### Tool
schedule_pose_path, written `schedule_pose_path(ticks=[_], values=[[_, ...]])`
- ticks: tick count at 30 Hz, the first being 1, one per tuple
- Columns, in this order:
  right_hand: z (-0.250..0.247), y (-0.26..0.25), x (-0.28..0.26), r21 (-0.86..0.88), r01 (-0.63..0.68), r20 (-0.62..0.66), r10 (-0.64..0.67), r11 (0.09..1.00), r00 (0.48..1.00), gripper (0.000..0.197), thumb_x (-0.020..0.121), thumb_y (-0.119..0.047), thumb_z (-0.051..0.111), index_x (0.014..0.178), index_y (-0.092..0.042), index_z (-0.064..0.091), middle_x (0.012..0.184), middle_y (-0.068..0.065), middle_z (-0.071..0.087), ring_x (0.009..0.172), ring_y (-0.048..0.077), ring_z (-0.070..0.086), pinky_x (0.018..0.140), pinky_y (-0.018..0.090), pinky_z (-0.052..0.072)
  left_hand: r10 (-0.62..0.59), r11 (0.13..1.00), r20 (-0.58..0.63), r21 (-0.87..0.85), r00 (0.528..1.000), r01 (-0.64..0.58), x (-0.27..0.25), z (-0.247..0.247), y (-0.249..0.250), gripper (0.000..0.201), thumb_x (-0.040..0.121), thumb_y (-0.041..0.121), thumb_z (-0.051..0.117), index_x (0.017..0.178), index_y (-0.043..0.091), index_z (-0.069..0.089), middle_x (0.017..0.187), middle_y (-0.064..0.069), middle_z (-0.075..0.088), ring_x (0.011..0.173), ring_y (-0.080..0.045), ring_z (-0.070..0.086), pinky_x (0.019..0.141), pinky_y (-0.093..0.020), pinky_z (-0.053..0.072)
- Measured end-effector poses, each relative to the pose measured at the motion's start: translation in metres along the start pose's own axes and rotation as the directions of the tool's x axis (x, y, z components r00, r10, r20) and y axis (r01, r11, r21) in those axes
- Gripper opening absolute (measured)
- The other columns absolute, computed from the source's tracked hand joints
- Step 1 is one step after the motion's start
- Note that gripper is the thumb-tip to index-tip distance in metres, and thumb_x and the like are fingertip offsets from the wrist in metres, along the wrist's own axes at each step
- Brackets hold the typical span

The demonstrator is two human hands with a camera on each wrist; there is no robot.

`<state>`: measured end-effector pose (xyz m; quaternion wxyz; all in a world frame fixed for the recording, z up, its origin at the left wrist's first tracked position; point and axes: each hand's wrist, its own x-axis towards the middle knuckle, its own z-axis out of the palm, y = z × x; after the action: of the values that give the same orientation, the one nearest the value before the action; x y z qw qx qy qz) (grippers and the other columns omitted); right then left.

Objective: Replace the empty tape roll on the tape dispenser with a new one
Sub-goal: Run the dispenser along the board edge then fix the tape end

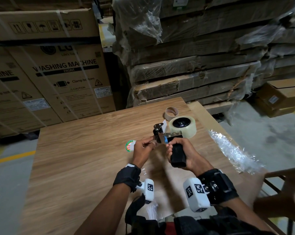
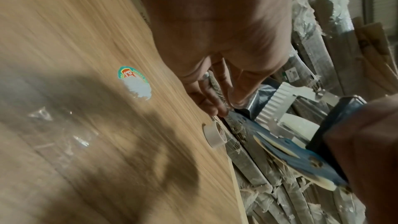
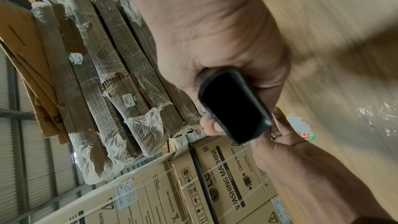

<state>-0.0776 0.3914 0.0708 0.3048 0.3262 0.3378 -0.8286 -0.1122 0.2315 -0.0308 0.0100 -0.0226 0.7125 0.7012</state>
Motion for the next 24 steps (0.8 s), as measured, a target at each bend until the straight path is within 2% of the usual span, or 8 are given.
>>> schedule_pose_path(ticks=[5, 7, 9, 14, 17, 19, 21, 24], values=[[-0.003, -0.004, 0.000, 0.040, -0.017, 0.015, 0.017, 0.999, 1.000, 0.017, 0.084, -0.008, 0.049, 0.072, 0.000, 0.059, 0.056, 0.003, 0.054, 0.041, 0.012, 0.053, 0.039, 0.020, 0.046, 0.029, 0.991, -0.030, 0.131, 0.999, -0.025, -0.001, 0.002, 0.000, 0.037, 0.082, 0.007, 0.063, 0.116, 0.013, 0.074, 0.101, -0.002, 0.073, 0.085, -0.016, 0.067, 0.084, -0.034, 0.054], [-0.003, -0.003, 0.000, 0.047, -0.020, 0.018, 0.019, 0.999, 1.000, 0.017, 0.084, -0.007, 0.050, 0.072, 0.000, 0.059, 0.055, 0.003, 0.054, 0.041, 0.012, 0.053, 0.039, 0.019, 0.046, 0.017, 0.994, -0.116, 0.105, 0.993, -0.005, 0.000, 0.002, 0.002, 0.040, 0.083, 0.000, 0.064, 0.120, 0.011, 0.071, 0.105, 0.002, 0.074, 0.086, -0.006, 0.069, 0.086, -0.024, 0.056], [-0.002, -0.001, -0.001, 0.048, -0.018, 0.025, 0.016, 0.999, 1.000, 0.015, 0.080, -0.006, 0.052, 0.070, 0.001, 0.060, 0.055, 0.003, 0.054, 0.040, 0.012, 0.053, 0.040, 0.018, 0.045, 0.032, 0.997, -0.183, 0.073, 0.983, -0.019, -0.002, 0.002, 0.005, 0.039, 0.083, -0.004, 0.066, 0.118, 0.011, 0.071, 0.102, 0.003, 0.074, 0.077, 0.001, 0.067, 0.078, -0.018, 0.056], [0.001, 0.002, -0.003, 0.045, -0.023, 0.040, 0.021, 0.999, 0.999, 0.016, 0.081, -0.007, 0.052, 0.070, 0.000, 0.060, 0.055, 0.003, 0.054, 0.040, 0.012, 0.052, 0.040, 0.018, 0.045, 0.089, 0.995, -0.253, 0.066, 0.963, -0.075, -0.003, 0.005, 0.008, 0.015, 0.082, 0.004, 0.074, 0.096, 0.010, 0.074, 0.095, 0.002, 0.075, 0.076, -0.015, 0.071, 0.071, -0.026, 0.058], [0.002, 0.004, -0.004, 0.046, -0.025, 0.037, 0.023, 0.999, 0.999, 0.017, 0.083, -0.007, 0.051, 0.071, -0.001, 0.060, 0.056, 0.002, 0.054, 0.041, 0.012, 0.052, 0.041, 0.017, 0.045, 0.091, 0.995, -0.270, 0.067, 0.959, -0.076, -0.005, 0.006, 0.009, 0.009, 0.082, 0.000, 0.073, 0.090, 0.005, 0.074, 0.089, -0.003, 0.075, 0.071, -0.007, 0.068, 0.071, -0.019, 0.055], [0.002, 0.005, -0.004, 0.048, -0.017, 0.034, 0.015, 0.999, 0.999, 0.016, 0.083, -0.007, 0.051, 0.072, -0.001, 0.060, 0.056, 0.002, 0.055, 0.041, 0.012, 0.052, 0.041, 0.018, 0.046, 0.085, 0.995, -0.260, 0.069, 0.962, -0.070, -0.007, 0.007, 0.008, 0.011, 0.082, -0.003, 0.071, 0.090, 0.004, 0.075, 0.086, 0.000, 0.074, 0.070, 0.004, 0.067, 0.072, -0.013, 0.053], [0.004, 0.007, -0.003, 0.051, -0.004, 0.028, 0.002, 0.999, 1.000, 0.016, 0.083, -0.007, 0.050, 0.072, -0.001, 0.059, 0.056, 0.003, 0.055, 0.041, 0.012, 0.052, 0.040, 0.019, 0.045, 0.077, 0.994, -0.227, 0.088, 0.971, -0.058, -0.010, 0.008, 0.005, 0.022, 0.082, -0.007, 0.068, 0.095, 0.008, 0.076, 0.089, 0.004, 0.073, 0.078, 0.008, 0.068, 0.078, -0.014, 0.055], [0.006, 0.006, -0.003, 0.059, 0.014, 0.029, -0.016, 0.998, 0.999, 0.017, 0.084, -0.007, 0.049, 0.072, -0.001, 0.058, 0.056, 0.003, 0.054, 0.041, 0.012, 0.051, 0.041, 0.018, 0.045, 0.014, 1.000, -0.135, -0.008, 0.991, -0.015, -0.012, 0.008, 0.000, 0.041, 0.081, -0.018, 0.056, 0.107, 0.009, 0.072, 0.100, 0.001, 0.074, 0.090, -0.002, 0.071, 0.085, -0.021, 0.056]])
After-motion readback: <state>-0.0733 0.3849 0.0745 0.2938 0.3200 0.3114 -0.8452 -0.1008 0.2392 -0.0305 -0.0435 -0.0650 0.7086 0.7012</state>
